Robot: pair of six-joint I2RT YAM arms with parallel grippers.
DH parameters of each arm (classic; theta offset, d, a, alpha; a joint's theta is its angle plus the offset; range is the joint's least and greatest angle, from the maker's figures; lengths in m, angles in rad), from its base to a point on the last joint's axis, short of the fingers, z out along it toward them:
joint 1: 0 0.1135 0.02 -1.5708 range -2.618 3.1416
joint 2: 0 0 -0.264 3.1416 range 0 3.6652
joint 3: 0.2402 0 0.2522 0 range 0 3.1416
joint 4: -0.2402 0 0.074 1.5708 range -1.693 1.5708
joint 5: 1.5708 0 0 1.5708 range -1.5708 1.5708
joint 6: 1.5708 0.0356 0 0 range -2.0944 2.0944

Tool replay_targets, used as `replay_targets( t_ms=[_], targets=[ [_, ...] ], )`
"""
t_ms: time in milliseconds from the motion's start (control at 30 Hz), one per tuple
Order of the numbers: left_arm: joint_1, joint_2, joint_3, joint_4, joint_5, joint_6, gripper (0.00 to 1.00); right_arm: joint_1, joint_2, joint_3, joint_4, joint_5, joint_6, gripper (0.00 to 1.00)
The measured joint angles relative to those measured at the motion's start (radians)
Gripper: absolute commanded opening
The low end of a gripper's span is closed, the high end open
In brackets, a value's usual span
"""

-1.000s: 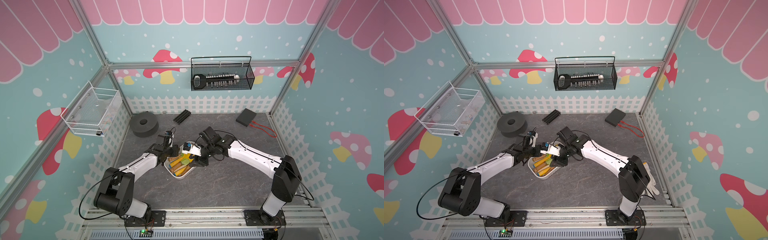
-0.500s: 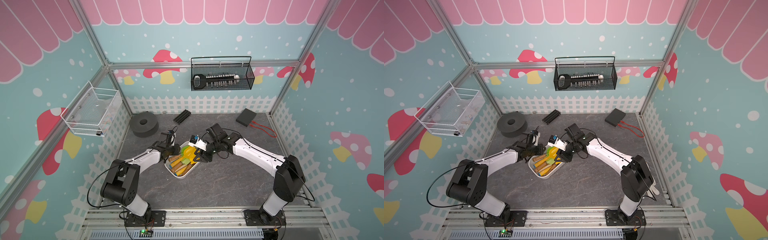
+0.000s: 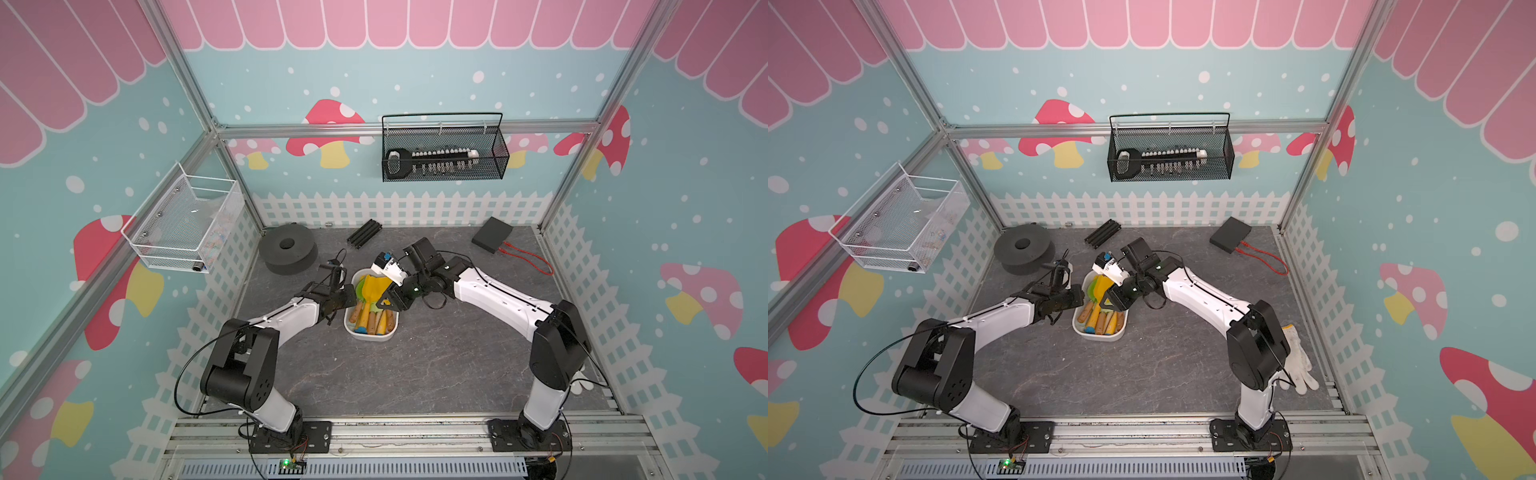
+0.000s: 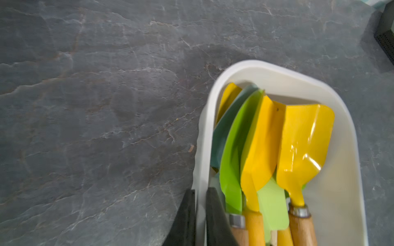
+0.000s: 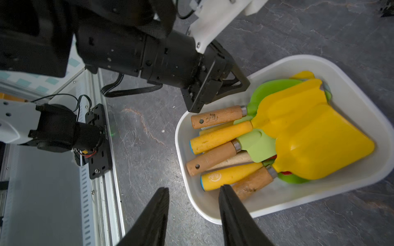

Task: Take the shovel out of the storage box
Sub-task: Move the storage box to the center of the board, then pick up the shovel from the storage box.

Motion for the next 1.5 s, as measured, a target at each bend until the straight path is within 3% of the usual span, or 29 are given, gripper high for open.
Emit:
replay_targets(
  t_ms=[367,633,1167,1500],
  targets=[
    [0.019,-0.120,-0.155,0.097,-0.097,-0.119,0.06,0.052,0.232,0.239,-0.077,0.155,0.208,0.41],
    [0.020,-0.138,-0.192,0.140,-0.114,-0.114,0.24,0.066,0.314,0.317,-0.117,0.186,0.265,0.47],
    [0.025,-0.138,-0.199,0.181,-0.072,-0.112,0.26,0.099,0.504,0.541,-0.314,0.542,0.244,0.42],
    [0.026,-0.138,-0.201,0.191,-0.053,-0.106,0.28,0.118,0.601,0.656,-0.375,0.608,0.230,0.42]
  ],
)
